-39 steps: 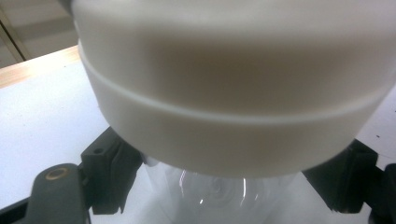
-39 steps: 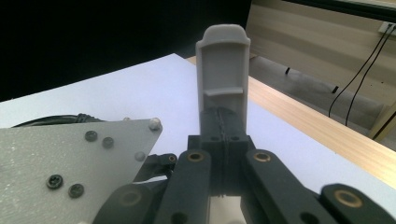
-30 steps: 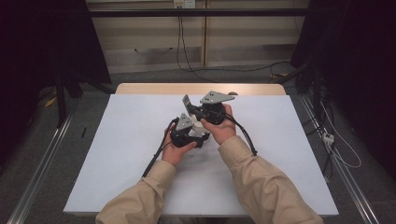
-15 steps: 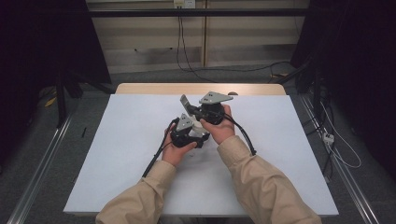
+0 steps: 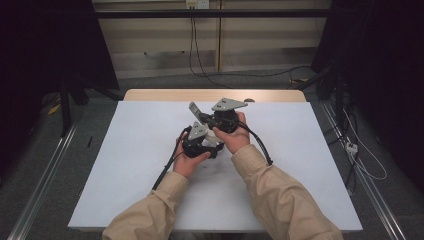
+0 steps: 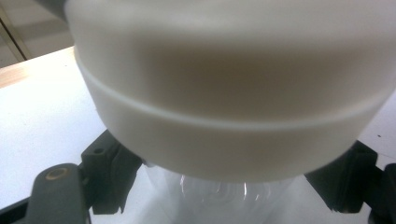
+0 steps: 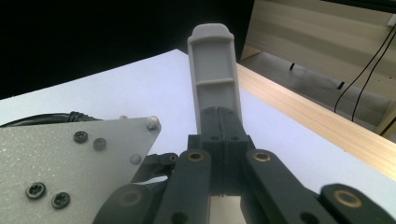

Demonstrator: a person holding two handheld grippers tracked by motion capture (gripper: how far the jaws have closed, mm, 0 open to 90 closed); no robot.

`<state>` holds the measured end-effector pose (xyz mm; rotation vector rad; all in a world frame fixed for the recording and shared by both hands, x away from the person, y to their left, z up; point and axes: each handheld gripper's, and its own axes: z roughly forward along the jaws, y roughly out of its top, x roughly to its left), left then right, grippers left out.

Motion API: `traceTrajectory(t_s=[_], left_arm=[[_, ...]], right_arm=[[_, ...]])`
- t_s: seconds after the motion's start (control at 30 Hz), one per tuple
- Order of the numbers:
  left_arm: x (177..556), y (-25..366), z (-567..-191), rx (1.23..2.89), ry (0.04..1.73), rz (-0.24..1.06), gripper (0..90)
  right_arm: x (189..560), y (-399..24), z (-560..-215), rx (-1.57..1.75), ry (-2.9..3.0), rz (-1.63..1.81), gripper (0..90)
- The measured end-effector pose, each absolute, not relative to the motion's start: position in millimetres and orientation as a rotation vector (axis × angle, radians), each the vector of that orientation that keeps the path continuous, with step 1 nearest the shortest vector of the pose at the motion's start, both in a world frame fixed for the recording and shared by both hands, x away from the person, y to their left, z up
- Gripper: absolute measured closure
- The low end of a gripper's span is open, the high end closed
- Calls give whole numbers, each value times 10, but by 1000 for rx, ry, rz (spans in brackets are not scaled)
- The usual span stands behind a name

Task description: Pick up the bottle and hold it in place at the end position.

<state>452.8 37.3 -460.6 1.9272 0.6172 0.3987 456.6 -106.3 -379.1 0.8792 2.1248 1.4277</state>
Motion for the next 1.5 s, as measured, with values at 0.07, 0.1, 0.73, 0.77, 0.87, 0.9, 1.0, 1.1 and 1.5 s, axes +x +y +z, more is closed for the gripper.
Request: traceTrajectory(t_s=[0.07, 0.1, 0.73, 0.77, 0.87, 0.9, 1.0, 1.1, 1.5], left_arm=[[4528, 373, -4607, 1926, 619, 398, 190], [4527, 371, -4608, 1924, 621, 395, 190], [4532, 375, -4608, 1928, 625, 399, 189], [4533, 375, -4608, 1928, 626, 398, 189], [4528, 368, -4611, 1925, 626, 391, 189], [4526, 364, -4612, 1925, 626, 383, 189], [4527, 367, -4612, 1924, 626, 388, 189], [4529, 369, -4610, 1928, 625, 394, 189], [4539, 377, -4611, 1925, 635, 387, 186]], right_arm=[[4569, -1065, -3794, 880, 2128, 1429, 900], [4571, -1065, -3797, 882, 2129, 1430, 900], [4584, -1055, -3827, 885, 2149, 1422, 900], [4583, -1053, -3827, 884, 2148, 1420, 900], [4586, -1050, -3821, 882, 2142, 1426, 900], [4589, -1051, -3817, 882, 2142, 1429, 900], [4591, -1046, -3809, 881, 2143, 1427, 900], [4597, -1046, -3807, 878, 2146, 1425, 900], [4641, -1001, -3786, 856, 2163, 1418, 900]])
